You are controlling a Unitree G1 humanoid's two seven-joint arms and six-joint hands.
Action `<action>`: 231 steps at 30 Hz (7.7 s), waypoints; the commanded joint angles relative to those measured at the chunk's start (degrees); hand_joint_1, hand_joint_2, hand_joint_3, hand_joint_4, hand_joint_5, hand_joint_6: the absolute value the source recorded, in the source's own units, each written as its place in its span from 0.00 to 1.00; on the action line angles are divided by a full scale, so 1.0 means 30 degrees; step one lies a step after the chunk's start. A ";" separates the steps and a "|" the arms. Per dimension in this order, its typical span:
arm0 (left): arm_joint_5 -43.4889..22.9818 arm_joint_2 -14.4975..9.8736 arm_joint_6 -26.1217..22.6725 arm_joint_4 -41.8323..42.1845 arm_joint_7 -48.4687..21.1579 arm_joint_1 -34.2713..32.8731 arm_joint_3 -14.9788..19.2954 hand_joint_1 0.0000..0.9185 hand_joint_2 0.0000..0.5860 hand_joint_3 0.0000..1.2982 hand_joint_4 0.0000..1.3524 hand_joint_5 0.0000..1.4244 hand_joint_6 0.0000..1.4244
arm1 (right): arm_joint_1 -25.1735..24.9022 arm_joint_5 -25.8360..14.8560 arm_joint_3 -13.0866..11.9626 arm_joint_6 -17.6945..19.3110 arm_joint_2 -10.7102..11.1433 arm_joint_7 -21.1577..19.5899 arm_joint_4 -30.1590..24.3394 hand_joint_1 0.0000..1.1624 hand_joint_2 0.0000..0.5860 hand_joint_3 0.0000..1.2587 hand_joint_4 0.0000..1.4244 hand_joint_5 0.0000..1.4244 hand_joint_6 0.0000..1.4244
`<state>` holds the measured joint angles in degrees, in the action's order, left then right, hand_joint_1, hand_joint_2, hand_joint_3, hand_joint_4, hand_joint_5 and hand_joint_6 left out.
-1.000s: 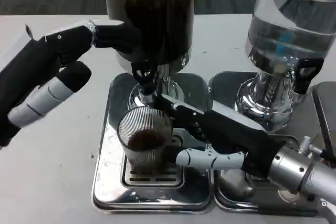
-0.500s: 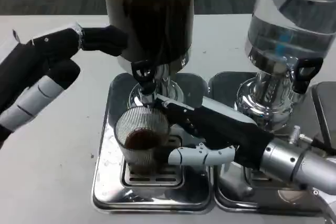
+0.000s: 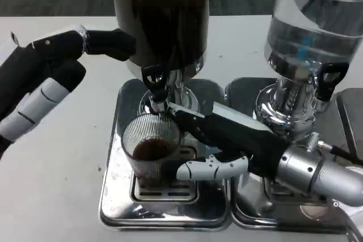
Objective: Grasp the cup under the faucet to collect the drink, then remove the cup.
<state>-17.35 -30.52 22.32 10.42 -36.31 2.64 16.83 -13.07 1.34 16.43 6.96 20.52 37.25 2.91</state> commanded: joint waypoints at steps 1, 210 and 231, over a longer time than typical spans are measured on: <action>0.0172 0.0016 -0.0161 0.0148 0.0251 0.0290 0.0033 0.00 0.31 0.32 0.27 0.25 0.13 | 0.0192 0.0645 0.0339 -0.0224 -0.0058 -0.0177 0.0101 0.44 0.26 0.00 0.00 0.00 0.00; 0.0221 -0.0008 0.0391 -0.1483 0.0349 0.4058 0.1963 0.00 0.37 0.36 0.31 0.27 0.16 | 0.0691 0.3048 0.0766 0.1966 -0.3304 -0.5179 0.2105 0.52 0.31 0.00 0.00 0.00 0.09; 0.0186 -0.0322 0.0319 -0.1972 0.0304 0.3922 0.2120 0.00 0.39 0.36 0.31 0.27 0.17 | -0.0425 0.3742 0.1534 0.2873 -0.3007 -0.4357 0.3517 0.54 0.30 0.00 0.00 0.00 0.07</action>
<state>-17.13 -30.95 23.41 5.12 -35.64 14.49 22.63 -13.58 11.65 20.28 14.01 11.45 24.15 12.74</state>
